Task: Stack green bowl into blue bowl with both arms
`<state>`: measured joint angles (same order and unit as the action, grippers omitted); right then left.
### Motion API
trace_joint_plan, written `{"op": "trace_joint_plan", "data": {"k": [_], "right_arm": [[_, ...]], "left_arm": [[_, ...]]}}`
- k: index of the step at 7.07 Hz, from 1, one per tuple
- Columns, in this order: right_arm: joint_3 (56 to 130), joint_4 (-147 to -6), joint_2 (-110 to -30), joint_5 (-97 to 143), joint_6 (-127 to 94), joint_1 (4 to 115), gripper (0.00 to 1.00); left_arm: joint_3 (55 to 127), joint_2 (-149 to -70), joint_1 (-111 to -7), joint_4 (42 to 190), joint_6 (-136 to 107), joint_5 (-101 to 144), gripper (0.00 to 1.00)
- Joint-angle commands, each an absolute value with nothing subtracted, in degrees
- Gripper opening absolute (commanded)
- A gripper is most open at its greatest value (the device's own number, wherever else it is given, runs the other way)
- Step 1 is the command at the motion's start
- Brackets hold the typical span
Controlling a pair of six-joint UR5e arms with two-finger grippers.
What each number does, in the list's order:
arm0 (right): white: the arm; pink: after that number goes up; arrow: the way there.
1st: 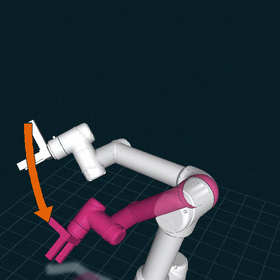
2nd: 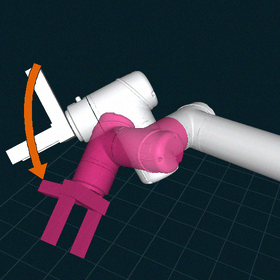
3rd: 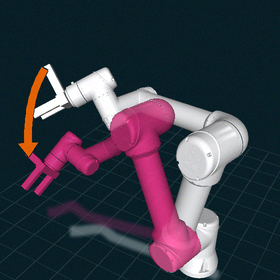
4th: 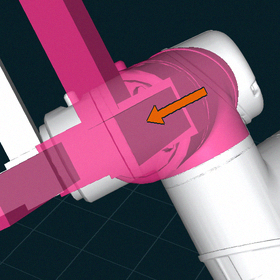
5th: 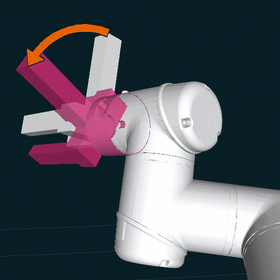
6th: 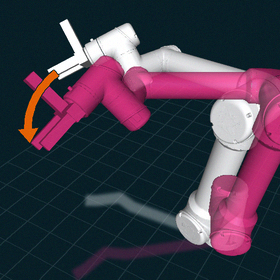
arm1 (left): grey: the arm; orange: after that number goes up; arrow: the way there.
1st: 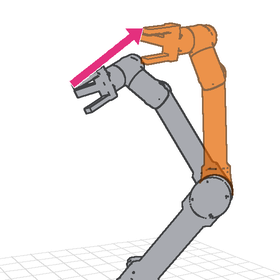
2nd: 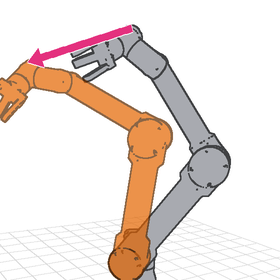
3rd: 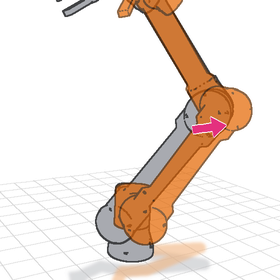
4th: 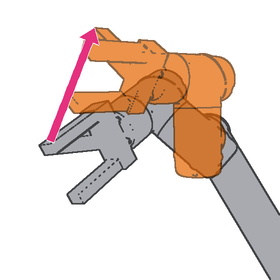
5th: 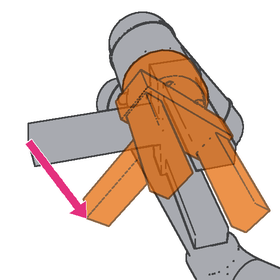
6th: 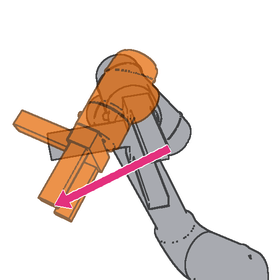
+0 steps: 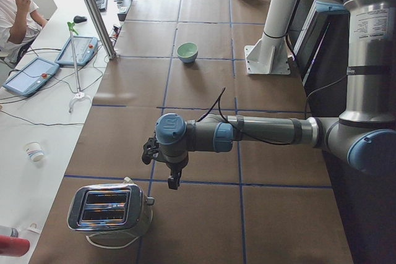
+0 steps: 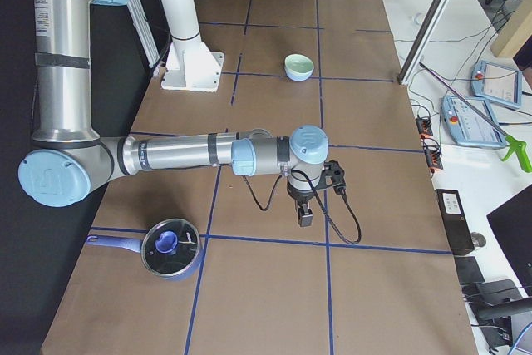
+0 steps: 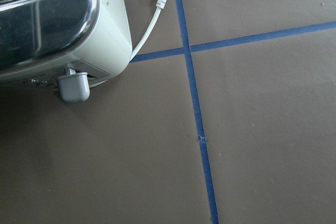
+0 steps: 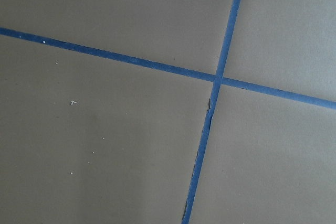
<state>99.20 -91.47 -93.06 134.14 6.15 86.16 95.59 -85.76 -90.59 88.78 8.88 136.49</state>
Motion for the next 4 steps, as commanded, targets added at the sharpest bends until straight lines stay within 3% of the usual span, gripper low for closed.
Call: {"op": "trace_joint_plan", "data": {"k": [1,4], "right_arm": [[98.7,-91.1,-93.8,134.6,6.0,86.0,1.00],[97.1,-90.9,-93.2,134.5,6.4,86.0,1.00]], "left_arm": [[95.5,-88.0,-90.5,88.0,8.6,137.9,1.00],[96.2,-88.6,-90.3,88.8,8.8,137.8,1.00]]}}
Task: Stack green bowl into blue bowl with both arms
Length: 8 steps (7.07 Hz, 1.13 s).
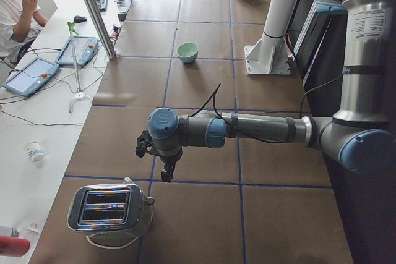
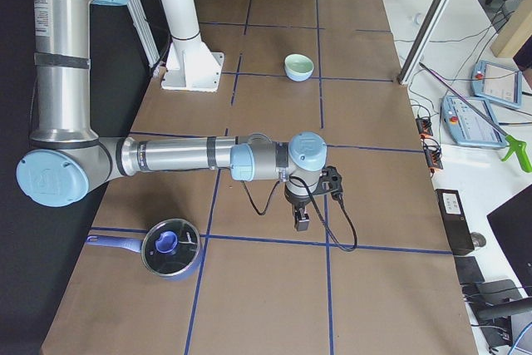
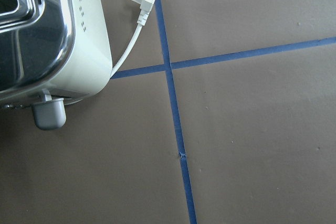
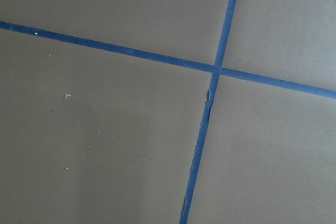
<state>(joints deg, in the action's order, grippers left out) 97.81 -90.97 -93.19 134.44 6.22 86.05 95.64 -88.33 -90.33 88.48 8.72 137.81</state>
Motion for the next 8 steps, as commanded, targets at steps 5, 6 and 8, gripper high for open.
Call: {"op": "trace_joint_plan", "data": {"k": [5,6,8], "right_arm": [[96.3,-85.5,-92.6,138.6,6.2,85.8,1.00],[96.9,-85.4,-91.7,138.6,6.2,85.8,1.00],[97.4,-85.3,-90.8,138.5,6.2,85.8,1.00]], "left_arm": [[97.6,-90.9,-90.0,88.8,9.2,137.2,1.00],[97.6,-91.8,-89.9,88.7,9.2,137.2,1.00],[97.6,-92.1,-89.8,88.7,9.2,136.9,1.00]]}}
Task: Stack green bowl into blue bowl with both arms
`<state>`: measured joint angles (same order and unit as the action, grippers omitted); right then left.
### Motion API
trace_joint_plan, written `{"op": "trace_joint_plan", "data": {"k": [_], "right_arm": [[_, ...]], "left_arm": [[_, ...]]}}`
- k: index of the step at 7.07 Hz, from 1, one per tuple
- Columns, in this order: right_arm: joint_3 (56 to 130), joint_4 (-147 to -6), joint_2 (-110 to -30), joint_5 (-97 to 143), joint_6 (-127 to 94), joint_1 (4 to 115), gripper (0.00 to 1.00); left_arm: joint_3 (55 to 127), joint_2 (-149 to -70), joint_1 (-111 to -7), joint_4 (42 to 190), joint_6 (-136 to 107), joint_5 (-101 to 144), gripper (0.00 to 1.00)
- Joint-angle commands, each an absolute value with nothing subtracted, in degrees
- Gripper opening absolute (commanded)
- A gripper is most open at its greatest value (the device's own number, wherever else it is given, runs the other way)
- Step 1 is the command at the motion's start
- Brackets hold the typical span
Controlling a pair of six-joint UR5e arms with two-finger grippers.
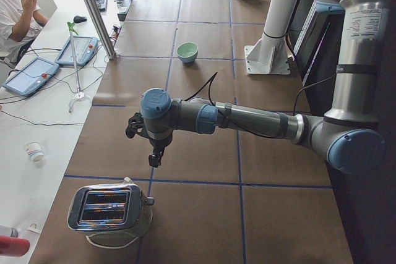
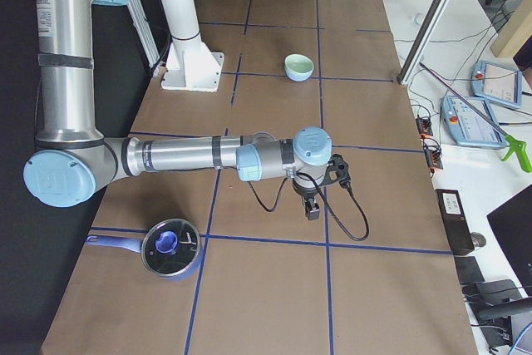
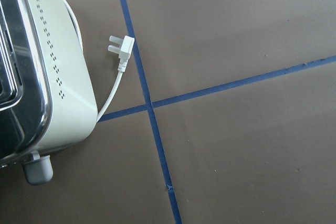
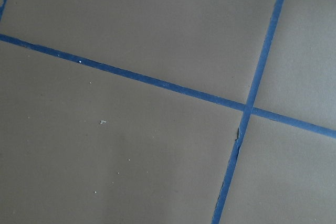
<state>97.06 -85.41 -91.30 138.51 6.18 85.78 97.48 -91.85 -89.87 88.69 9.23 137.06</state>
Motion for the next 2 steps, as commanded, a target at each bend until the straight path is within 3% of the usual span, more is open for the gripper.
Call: {"op": "trace_joint_plan", "data": {"k": [1,2], "right_arm": [[97.0,-85.4,-90.6,138.5,6.2,85.7,1.00],[96.9,-85.4,-90.6,138.5,6.1,85.3,1.00]], "left_arm": [[97.6,-92.5,-89.8,88.7,9.2,136.9,1.00],[97.6,-92.9,-89.8,88.7,9.2,136.9,1.00]]}}
